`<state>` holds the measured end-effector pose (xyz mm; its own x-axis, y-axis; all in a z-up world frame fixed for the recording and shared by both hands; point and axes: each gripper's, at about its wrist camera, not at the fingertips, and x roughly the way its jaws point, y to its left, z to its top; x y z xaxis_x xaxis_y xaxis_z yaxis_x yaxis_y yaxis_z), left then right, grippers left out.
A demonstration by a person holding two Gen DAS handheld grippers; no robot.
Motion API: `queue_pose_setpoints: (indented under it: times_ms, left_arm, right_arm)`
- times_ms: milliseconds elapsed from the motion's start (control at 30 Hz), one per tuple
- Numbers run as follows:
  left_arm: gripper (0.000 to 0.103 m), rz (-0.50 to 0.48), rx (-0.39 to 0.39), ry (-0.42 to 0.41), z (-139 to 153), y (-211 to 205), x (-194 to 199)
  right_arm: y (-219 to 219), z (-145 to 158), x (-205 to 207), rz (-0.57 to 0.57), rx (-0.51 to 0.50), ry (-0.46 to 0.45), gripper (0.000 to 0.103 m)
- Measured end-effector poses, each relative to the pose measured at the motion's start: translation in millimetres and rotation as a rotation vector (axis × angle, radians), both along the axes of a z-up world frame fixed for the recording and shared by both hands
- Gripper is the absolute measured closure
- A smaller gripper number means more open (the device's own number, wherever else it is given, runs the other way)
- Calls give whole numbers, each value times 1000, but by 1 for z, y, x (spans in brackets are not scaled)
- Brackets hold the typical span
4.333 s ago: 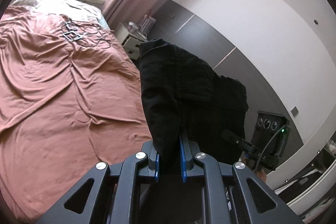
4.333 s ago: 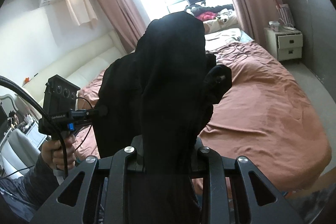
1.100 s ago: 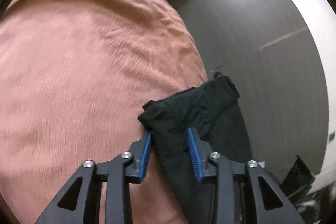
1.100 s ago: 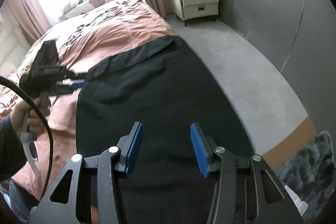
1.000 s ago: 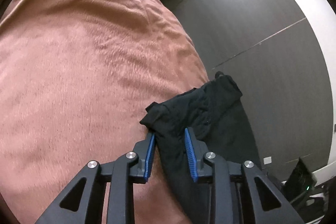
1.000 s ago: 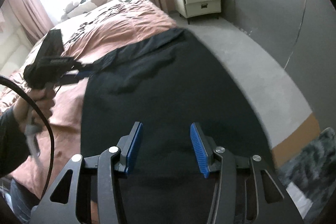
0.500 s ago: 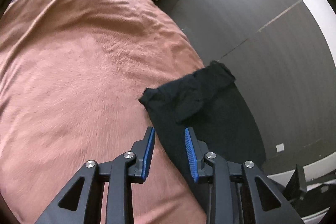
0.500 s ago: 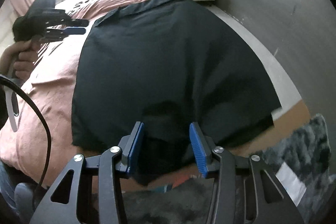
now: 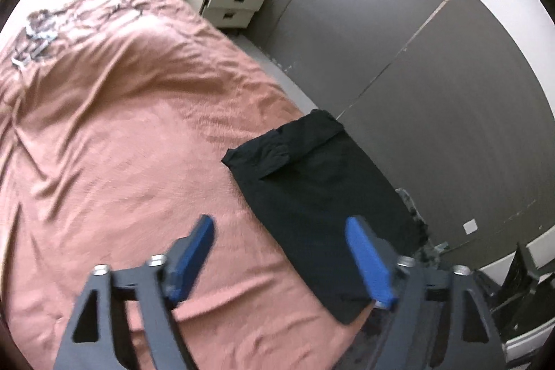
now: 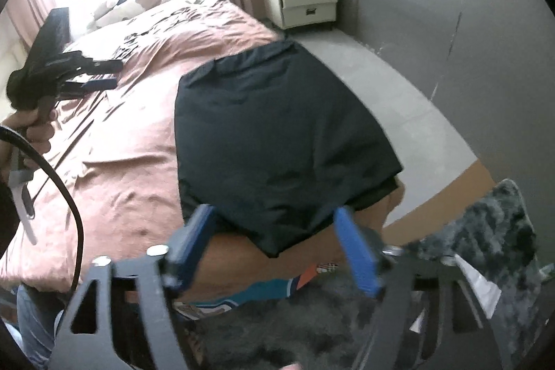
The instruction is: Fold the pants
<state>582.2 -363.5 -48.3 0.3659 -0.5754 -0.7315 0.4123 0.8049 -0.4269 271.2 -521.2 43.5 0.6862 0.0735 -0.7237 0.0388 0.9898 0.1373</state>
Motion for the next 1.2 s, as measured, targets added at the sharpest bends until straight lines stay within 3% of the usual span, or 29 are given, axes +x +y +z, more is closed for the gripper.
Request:
queue_pose_setpoints:
  times_ms: [100,200,533,1200]
  left_arm:
    - [2,-22,13,-33,19,6,-17]
    - [1,-36,25,-73,39,15,-37]
    - [1,-54,59,-165,85,54,-93]
    - [1,-57,32,-301,158,162,-213]
  right_arm:
    - [17,13,-15,-26,-24,-12,9]
    - [28,29,-30,-40,-35,-31,0]
    - [65,65,-74,-38,-53,-88,0]
    - [145,89,-143,-12,-65,-156,0]
